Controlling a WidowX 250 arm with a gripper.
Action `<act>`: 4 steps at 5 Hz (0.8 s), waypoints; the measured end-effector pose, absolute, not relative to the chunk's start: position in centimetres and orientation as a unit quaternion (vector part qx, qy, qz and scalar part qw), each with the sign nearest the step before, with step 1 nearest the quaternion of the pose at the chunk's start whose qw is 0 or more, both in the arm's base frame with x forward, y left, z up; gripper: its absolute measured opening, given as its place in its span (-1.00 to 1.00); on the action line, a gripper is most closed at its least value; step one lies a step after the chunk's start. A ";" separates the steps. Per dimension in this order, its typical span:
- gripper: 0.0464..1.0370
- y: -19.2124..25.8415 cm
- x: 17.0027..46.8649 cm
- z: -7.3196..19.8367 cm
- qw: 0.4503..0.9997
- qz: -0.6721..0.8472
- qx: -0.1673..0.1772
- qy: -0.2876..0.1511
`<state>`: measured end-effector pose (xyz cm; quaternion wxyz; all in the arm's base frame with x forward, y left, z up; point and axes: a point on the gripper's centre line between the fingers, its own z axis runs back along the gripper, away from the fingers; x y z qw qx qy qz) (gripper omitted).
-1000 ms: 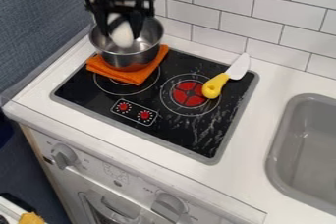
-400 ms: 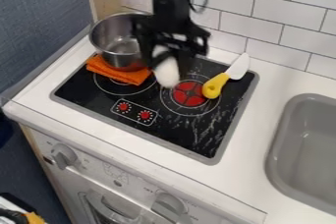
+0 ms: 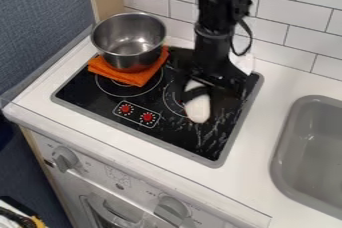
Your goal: Put the sushi outside the silver pot on the bottom right corner of the burner
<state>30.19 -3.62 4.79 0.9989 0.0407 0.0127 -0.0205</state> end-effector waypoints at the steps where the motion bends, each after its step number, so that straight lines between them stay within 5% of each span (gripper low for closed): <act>1: 0.37 -4.0 30.0 2.9 0.997 -0.030 0.047 0.049; 2: 0.48 -4.0 29.9 1.4 0.995 -0.039 0.050 0.072; 3: 0.93 -4.2 29.8 1.2 0.995 -0.046 0.049 0.076; 4: 0.94 -4.4 29.7 0.9 0.994 -0.051 0.047 0.080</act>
